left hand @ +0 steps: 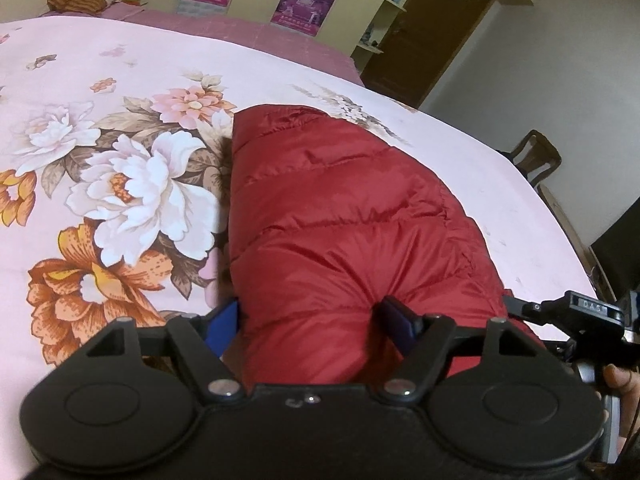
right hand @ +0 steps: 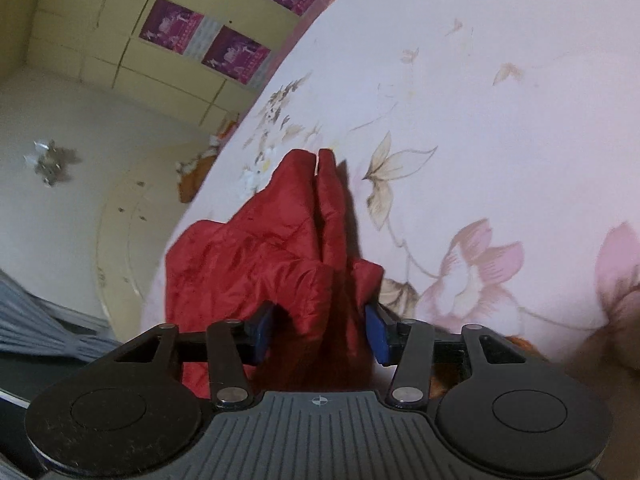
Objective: Fold large clothes
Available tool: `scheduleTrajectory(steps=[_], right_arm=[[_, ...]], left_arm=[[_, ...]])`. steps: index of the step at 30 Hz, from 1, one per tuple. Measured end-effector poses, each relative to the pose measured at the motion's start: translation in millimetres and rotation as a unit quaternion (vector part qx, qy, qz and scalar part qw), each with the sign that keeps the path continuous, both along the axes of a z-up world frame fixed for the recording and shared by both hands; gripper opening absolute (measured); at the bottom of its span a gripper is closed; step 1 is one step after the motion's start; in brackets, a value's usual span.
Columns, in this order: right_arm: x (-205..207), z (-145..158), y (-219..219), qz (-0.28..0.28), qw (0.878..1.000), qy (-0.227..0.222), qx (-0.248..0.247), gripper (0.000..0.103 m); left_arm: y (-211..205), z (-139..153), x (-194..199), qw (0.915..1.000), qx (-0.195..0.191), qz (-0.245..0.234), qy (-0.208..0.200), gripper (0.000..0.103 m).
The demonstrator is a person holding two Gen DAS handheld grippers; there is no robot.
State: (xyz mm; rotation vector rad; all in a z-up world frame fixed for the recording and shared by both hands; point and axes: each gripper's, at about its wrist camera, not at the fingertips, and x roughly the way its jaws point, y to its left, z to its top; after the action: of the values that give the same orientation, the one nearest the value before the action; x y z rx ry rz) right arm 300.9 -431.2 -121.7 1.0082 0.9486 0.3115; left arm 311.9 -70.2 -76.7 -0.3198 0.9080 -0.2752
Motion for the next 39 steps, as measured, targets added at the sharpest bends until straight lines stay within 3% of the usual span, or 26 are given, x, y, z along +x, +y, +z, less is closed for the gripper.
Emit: scheduleTrajectory(steps=[3,4,5,7,14,17,18,19,20,25,32,39], right_arm=[[-0.7,-2.6,-7.1,-0.001,1.000,0.008,0.023,0.049],[-0.9,0.7,-7.0,0.005,1.000,0.006,0.014,0.053],[-1.1,5.3,-6.2,0.013,1.000,-0.001,0.008,0.066],[1.4,10.6,-0.2,0.027,1.000,-0.011,-0.008,0.072],[3.6,27.0,18.3,0.049,0.991,-0.019,-0.120,0.069],[9.5,22.7,22.9,0.067,0.990,-0.018,-0.122,0.068],[11.4,22.7,24.3,0.072,0.990,-0.018,-0.121,0.067],[16.0,20.0,26.4,0.079,0.990,-0.016,-0.112,0.048],[20.1,14.2,29.9,0.085,0.992,-0.010,-0.093,0.036],[15.4,23.9,40.5,0.089,0.988,-0.037,-0.123,0.018],[-4.6,66.1,54.1,0.075,0.984,-0.081,-0.140,0.016],[-10.9,103.7,128.6,0.085,0.977,-0.117,-0.157,0.016]], left_arm=[[-1.2,0.2,-0.6,1.0000,0.003,0.003,0.001,0.075],[-1.3,0.0,-0.8,1.0000,0.003,0.005,0.001,0.075],[-1.6,-0.3,-1.1,1.0000,0.004,0.006,0.001,0.075],[-2.6,-0.3,-1.4,1.0000,0.003,0.009,0.002,0.075],[-3.2,1.1,-1.0,0.9999,0.008,0.009,0.008,0.075],[-2.6,-2.1,1.2,0.9998,0.000,0.012,0.016,0.075],[-2.0,-3.0,1.9,0.9998,-0.004,0.013,0.018,0.074],[-2.1,-3.1,2.3,0.9997,-0.007,0.012,0.017,0.070],[-2.7,-2.6,2.6,0.9998,-0.007,0.011,0.016,0.068],[-9.5,9.2,-2.4,0.9999,0.011,-0.006,-0.009,0.050],[3.2,40.3,-16.3,0.9982,-0.004,-0.023,-0.055,0.045],[73.7,68.8,-30.7,0.9960,-0.010,-0.019,-0.087,0.045]])
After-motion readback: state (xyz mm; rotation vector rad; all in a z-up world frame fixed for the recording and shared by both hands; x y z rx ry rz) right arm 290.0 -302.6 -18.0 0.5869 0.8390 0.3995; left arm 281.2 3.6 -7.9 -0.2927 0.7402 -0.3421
